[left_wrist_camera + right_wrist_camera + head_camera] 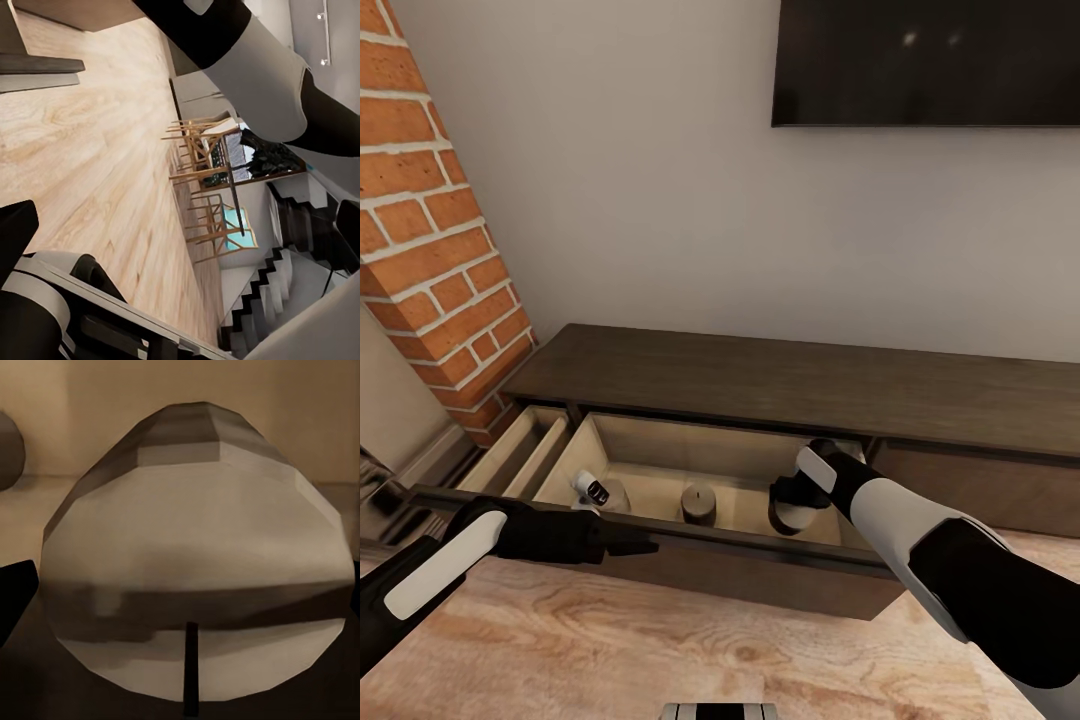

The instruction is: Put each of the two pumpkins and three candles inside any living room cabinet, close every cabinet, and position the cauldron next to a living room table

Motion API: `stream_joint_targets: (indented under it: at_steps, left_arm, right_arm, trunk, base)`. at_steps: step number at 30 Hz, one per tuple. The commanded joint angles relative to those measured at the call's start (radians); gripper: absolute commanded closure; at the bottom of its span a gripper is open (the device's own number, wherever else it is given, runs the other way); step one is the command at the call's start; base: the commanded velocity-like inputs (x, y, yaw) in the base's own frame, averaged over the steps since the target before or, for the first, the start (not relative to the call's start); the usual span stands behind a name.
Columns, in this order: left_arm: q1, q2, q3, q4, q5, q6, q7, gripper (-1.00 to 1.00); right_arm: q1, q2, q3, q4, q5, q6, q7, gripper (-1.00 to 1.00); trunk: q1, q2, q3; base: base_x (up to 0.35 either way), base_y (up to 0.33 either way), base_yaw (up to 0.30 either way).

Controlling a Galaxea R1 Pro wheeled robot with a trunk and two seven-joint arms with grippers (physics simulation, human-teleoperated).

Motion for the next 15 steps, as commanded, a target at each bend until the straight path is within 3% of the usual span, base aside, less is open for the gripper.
stream_joint_targets:
  at_steps: [1, 15]
  left_arm:
    - [-0.001, 0.001, -0.002, 0.0, 0.003, 0.003, -0.002, -1.0]
    - [-0.001, 0.001, -0.002, 0.0, 0.003, 0.003, -0.002, -1.0]
  right_arm:
    - [-0.001, 0.0, 0.006, -0.001, -0.012, 0.002, -0.009, -1.0]
    - [-0.001, 0.0, 0.006, -0.002, -0.012, -0.006, -0.009, -1.0]
  trunk:
    - [0.0, 0.0, -0.001]
    - [0.001, -0.001, -0.009]
  base:
    - [0.0, 0.0, 0.0]
    - [0.0, 0.0, 0.0]
